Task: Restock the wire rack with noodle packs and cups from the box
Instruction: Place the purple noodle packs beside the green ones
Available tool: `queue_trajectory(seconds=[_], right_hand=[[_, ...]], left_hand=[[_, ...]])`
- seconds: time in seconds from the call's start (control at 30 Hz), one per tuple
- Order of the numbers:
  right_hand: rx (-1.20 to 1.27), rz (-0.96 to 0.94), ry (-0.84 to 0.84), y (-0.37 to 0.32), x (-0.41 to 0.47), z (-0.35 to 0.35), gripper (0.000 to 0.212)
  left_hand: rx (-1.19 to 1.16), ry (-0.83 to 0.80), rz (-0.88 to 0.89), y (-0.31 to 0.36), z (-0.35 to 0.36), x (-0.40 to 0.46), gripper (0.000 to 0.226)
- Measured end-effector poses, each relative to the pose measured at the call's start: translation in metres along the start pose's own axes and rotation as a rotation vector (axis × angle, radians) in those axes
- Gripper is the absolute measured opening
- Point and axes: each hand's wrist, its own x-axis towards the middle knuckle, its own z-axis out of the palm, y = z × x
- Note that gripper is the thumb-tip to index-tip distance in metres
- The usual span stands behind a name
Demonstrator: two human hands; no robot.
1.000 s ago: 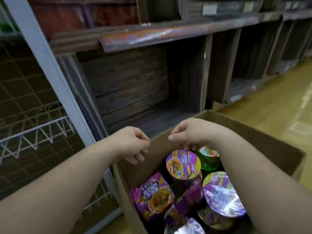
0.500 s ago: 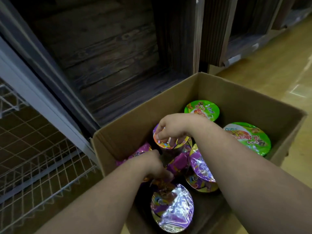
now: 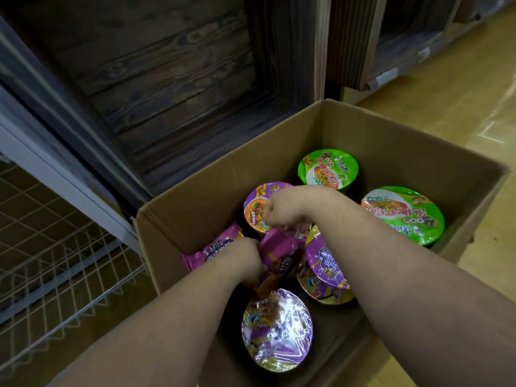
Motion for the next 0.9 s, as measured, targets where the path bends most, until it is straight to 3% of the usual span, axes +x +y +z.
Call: queue_trajectory(seconds=[0.03,0.13,0.27,0.37,0.53,0.6,0.67,0.77,0.83,0.9], right_hand=[[0.029,0.012,0.038,-0.001,-0.002,-0.001,0.024],[0.110,0.095,0.070,-0.006,-0.005,-0.004,0.056],[0.364,0.336,-0.175,-0.007,0.001,-0.008,0.108],[0.325,0.276,-0.299,-0.006,0.002,-0.014,0.120],[0.632,-0.001,-0.084,0.004,-0.009,-0.034,0.065],[0.738,-0.023,0.026,0.010,-0.011,-0.043,0.045],[0.674,0.040,0.079,0.015,-0.011,-0.045,0.035],[0.477,0.161,-0.167,0.011,-0.012,-0.030,0.028],[0.431,0.221,-0.351,0.004,0.000,-0.007,0.035],[0.401,0.264,-0.413,-0.007,0.012,0.021,0.046]], left_hand=[[0.001,0.012,0.009,-0.002,-0.005,-0.001,0.042],[-0.008,0.042,0.051,-0.010,-0.026,-0.009,0.036],[-0.051,0.087,0.099,-0.028,-0.051,-0.022,0.028],[-0.068,0.150,0.128,-0.039,-0.060,-0.031,0.025],[-0.335,0.256,0.137,-0.057,-0.080,-0.050,0.020],[-0.575,0.310,0.099,-0.067,-0.083,-0.053,0.018],[-0.851,0.375,0.061,-0.074,-0.084,-0.057,0.015],[-1.051,0.407,0.032,-0.077,-0.088,-0.065,0.015],[-1.106,0.411,0.023,-0.078,-0.089,-0.069,0.016],[-1.172,0.395,-0.002,-0.081,-0.088,-0.070,0.017]])
